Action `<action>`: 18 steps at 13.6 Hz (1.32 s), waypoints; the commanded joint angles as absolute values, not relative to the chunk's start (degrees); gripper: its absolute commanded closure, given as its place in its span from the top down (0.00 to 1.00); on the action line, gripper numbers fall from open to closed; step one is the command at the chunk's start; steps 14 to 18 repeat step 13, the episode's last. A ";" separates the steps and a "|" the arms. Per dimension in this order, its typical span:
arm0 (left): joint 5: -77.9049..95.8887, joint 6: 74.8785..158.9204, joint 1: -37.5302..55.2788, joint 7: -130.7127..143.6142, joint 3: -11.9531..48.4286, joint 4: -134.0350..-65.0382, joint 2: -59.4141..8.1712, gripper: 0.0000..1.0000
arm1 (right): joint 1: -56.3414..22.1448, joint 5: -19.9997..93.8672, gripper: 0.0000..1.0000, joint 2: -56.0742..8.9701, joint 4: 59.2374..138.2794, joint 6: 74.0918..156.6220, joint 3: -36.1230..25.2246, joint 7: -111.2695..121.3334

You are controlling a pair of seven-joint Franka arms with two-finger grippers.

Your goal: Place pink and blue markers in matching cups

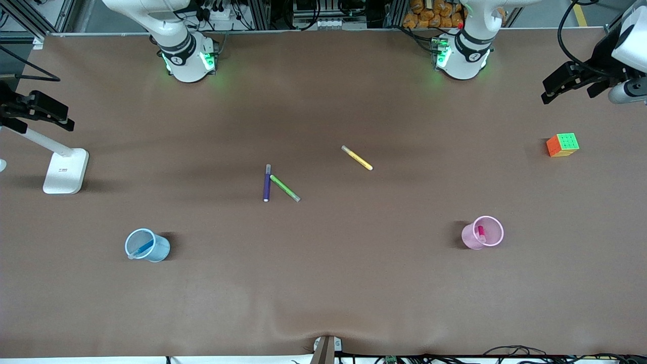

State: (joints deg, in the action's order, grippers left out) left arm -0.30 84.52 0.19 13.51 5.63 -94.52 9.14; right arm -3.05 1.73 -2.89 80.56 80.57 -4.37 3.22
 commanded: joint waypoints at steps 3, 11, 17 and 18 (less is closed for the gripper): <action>0.00 82.62 0.35 12.74 5.71 -93.16 9.14 1.00 | -2.20 2.90 1.00 -3.16 81.47 79.98 -3.87 4.22; 0.09 82.27 0.44 12.66 5.89 -93.25 9.14 1.00 | -1.76 3.43 1.00 -3.25 82.35 80.42 -3.96 4.22; 0.00 82.09 0.44 12.66 5.89 -93.16 9.14 1.00 | -1.76 3.43 1.00 -3.25 82.35 80.42 -3.96 4.22; 0.00 82.09 0.44 12.66 5.89 -93.16 9.14 1.00 | -1.76 3.43 1.00 -3.25 82.35 80.42 -3.96 4.22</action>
